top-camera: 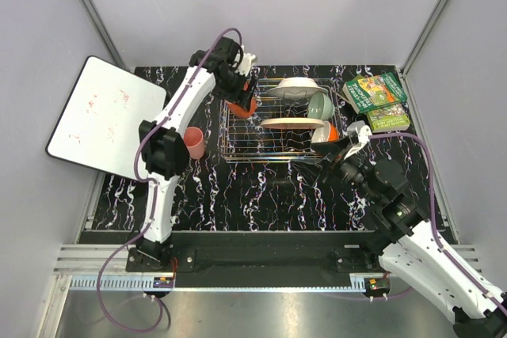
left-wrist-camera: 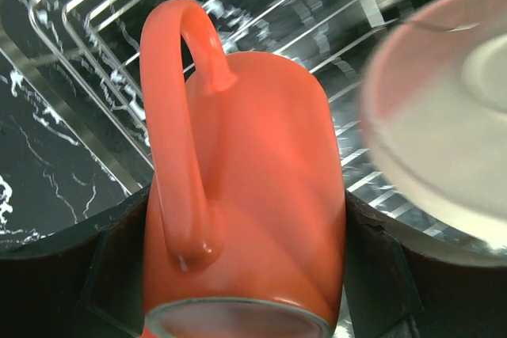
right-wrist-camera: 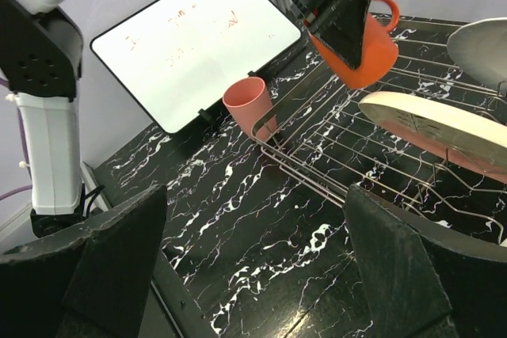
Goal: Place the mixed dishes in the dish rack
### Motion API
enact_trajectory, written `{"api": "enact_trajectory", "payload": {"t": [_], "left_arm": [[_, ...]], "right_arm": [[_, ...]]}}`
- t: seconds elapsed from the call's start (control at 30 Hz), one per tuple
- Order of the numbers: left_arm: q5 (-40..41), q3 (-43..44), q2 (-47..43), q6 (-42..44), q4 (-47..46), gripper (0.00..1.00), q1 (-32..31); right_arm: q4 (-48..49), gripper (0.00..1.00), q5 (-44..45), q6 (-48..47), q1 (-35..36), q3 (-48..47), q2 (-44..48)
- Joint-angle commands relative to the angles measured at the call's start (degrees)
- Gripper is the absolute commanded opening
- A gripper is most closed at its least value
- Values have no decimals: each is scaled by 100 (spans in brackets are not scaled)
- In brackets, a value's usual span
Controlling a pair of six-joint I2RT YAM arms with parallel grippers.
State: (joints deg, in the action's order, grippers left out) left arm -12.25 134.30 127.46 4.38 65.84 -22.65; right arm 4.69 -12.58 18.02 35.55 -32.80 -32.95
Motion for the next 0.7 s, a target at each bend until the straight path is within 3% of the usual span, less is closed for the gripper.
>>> {"api": "enact_trajectory", "payload": {"t": [0.0, 0.67], "left_arm": [[539, 325, 218, 212, -168, 0, 24], [1120, 88, 965, 625, -608, 0, -169]], "right_arm": [[6, 100, 229, 96, -4, 54, 113], [234, 100, 186, 360, -4, 212, -36]]}}
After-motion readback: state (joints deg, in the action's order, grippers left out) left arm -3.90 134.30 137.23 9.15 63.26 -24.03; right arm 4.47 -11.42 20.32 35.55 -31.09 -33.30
